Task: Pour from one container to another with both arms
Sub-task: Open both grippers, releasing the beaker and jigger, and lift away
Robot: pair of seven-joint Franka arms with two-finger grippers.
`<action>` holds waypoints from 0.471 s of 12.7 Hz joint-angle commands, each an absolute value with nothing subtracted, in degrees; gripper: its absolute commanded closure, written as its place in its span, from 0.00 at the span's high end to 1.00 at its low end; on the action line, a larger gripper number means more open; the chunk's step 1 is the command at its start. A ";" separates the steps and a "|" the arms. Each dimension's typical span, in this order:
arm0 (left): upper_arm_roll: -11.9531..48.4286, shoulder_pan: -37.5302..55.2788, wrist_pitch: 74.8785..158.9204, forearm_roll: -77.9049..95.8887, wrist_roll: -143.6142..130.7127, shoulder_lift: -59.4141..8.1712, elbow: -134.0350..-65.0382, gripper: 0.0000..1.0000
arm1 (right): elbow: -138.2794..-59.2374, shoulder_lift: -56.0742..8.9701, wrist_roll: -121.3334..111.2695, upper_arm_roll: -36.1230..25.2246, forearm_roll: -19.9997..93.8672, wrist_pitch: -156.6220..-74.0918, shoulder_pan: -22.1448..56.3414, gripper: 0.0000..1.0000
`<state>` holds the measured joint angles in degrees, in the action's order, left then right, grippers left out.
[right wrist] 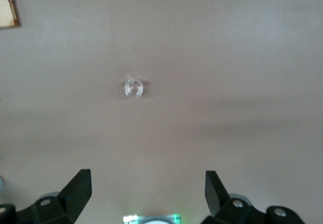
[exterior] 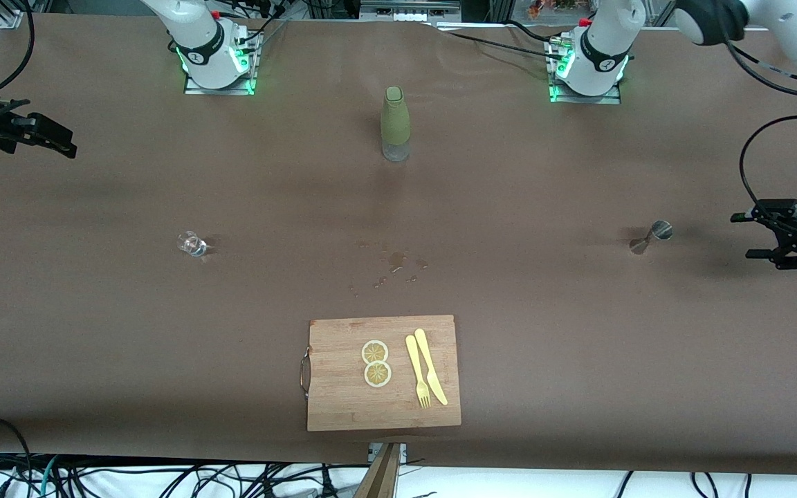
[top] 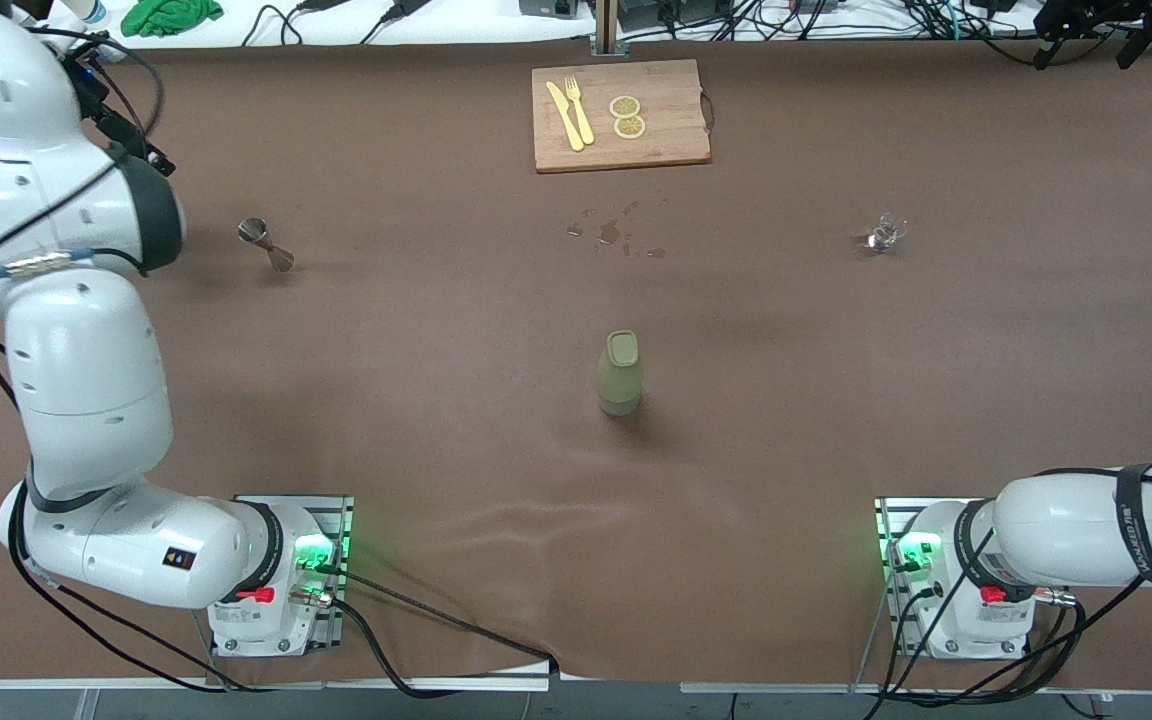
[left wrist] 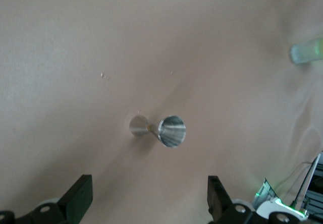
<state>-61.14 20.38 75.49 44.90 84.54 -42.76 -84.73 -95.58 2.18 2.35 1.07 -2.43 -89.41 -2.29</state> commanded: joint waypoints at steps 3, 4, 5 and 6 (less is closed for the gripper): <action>-74.35 38.75 78.31 43.77 78.49 -40.43 -92.46 1.00 | -95.01 1.50 2.46 -0.35 0.52 -91.23 -2.55 1.00; -74.62 39.72 78.22 43.77 78.49 -40.34 -91.94 1.00 | -94.92 1.58 0.55 -0.53 0.53 -91.14 -2.55 1.00; -75.40 40.68 78.05 43.86 78.40 -40.34 -91.50 1.00 | -94.92 1.67 -0.08 -0.44 0.44 -91.14 -2.46 1.00; -75.50 40.95 77.87 43.94 78.31 -40.25 -91.41 1.00 | -94.75 1.84 -0.17 -0.53 0.18 -91.14 -2.37 1.00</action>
<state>-74.60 39.60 77.25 44.90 78.93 -41.71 -90.44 -95.57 1.72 1.15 -0.39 -0.61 -91.17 -2.28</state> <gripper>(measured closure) 0.000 0.000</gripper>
